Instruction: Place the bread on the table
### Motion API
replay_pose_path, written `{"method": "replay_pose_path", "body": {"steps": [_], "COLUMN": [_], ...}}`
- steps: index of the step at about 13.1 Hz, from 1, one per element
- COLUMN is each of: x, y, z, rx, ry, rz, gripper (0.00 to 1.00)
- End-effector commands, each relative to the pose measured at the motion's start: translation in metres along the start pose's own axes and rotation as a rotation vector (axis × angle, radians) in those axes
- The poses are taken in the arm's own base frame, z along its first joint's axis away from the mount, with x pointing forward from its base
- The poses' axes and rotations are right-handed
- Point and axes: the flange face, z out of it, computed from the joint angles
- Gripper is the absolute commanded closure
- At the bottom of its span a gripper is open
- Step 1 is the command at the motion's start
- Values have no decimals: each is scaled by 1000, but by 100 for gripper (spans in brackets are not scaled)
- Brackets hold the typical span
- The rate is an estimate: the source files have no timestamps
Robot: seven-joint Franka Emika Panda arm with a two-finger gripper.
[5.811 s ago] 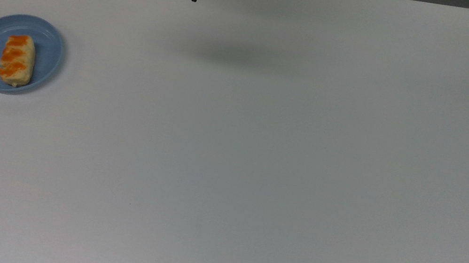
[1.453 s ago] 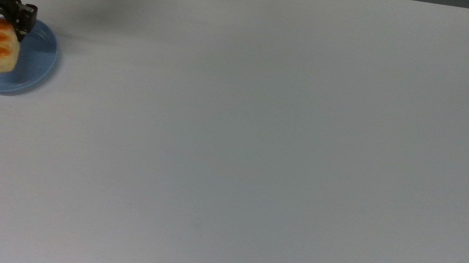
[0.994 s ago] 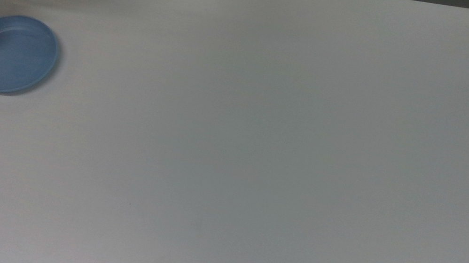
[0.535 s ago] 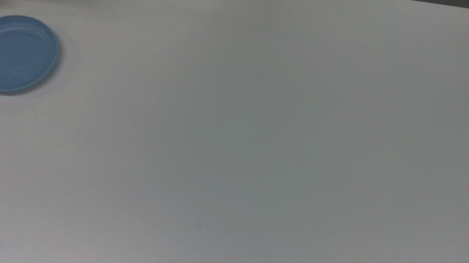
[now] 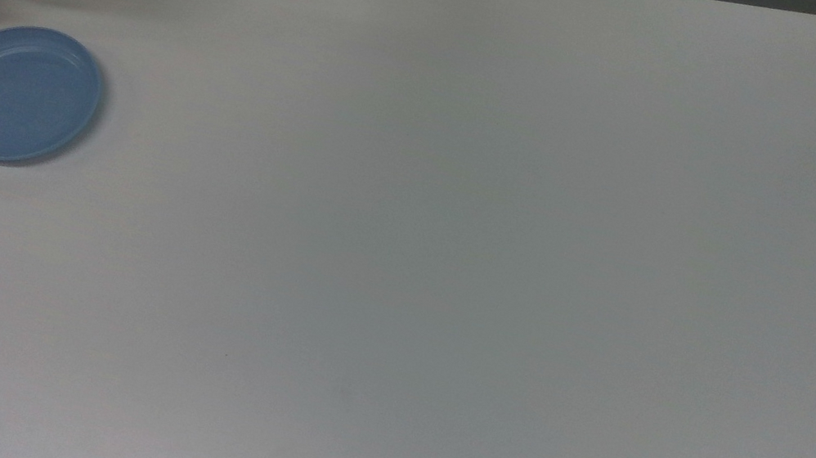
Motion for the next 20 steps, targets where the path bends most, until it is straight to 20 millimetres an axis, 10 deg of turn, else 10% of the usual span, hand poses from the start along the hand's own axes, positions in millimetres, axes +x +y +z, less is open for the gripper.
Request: {"method": "replay_pose_path", "body": {"steps": [1, 4, 6, 12, 16, 20], "x": [-4, -9, -16, -32, -33, -1], "y": [0, 1, 7, 17, -1, -87], "z": [17, 40, 41, 17, -87, -243], "rx": [-7, -20, -24, -27, 88, 318], "ry": [-10, -7, -12, 0, -29, 6], "rz": [-1, -8, -6, 35, 138, 209], "gripper": [51, 47, 0, 0, 0, 0]}}
